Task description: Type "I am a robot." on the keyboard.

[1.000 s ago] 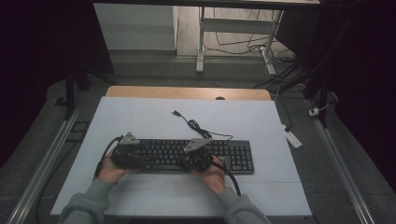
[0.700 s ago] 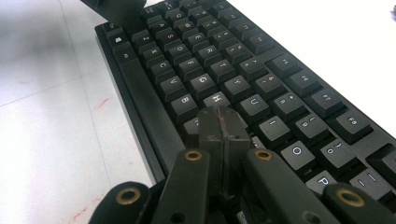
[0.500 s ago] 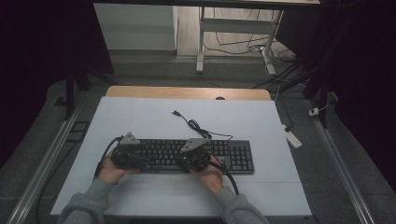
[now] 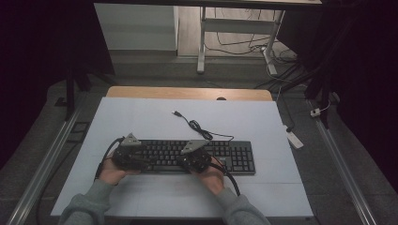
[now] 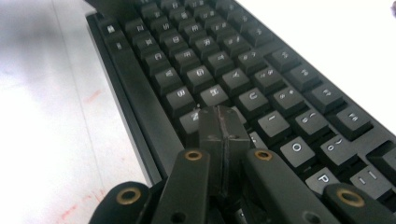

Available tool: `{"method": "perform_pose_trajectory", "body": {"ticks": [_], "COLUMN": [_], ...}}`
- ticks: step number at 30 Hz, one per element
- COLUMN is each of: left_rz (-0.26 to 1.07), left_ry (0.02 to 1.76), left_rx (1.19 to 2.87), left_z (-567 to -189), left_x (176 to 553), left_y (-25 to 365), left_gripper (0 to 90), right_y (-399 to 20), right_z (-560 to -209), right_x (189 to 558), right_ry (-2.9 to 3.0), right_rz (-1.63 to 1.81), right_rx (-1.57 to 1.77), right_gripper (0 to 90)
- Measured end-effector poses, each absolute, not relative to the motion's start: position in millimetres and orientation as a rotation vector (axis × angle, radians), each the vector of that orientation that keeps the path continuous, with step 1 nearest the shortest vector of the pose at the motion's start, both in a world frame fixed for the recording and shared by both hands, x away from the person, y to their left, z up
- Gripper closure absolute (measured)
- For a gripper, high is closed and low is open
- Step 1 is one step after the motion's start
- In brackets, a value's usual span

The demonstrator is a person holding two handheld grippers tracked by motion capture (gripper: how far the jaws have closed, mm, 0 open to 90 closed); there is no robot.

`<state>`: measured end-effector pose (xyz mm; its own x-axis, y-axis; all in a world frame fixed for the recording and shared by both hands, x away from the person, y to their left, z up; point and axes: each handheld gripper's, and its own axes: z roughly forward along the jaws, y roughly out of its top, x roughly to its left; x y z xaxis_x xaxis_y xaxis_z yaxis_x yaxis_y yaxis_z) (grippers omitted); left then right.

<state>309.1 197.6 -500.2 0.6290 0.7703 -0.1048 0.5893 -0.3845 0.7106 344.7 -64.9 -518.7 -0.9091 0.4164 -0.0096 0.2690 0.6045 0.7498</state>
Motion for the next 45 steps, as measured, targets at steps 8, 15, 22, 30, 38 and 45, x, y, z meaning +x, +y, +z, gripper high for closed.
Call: {"method": "perform_pose_trajectory", "body": {"ticks": [8, 15, 22, 30, 38, 45], "left_rz": [0.316, 0.316, 0.318, 0.319, 0.317, 0.325], "left_ry": [1.06, 1.067, 1.068, 1.07, 1.078, 1.084], "left_rx": [2.113, 2.109, 2.112, 2.108, 2.093, 2.081], "left_z": [-501, -501, -501, -501, -500, -500], "left_x": [309, 309, 309, 309, 309, 309], "left_y": [198, 199, 199, 200, 201, 204], "left_gripper": [28.0, 28.0, 27.9, 27.6, 27.5, 27.7], "right_y": [-73, -86, -115, -145, -173, -196], "right_z": [-509, -502, -495, -493, -492, -494], "right_x": [344, 342, 338, 334, 328, 326], "right_ry": [2.588, 2.55, 2.492, 2.453, 2.41, 2.383], "right_rz": [1.25, 1.291, 1.314, 1.297, 1.288, 1.275], "right_rx": [0.593, 0.607, 0.645, 0.684, 0.737, 0.792], "right_gripper": [75.8, 64.4, 56.6, 50.7, 49.8, 49.7]}}
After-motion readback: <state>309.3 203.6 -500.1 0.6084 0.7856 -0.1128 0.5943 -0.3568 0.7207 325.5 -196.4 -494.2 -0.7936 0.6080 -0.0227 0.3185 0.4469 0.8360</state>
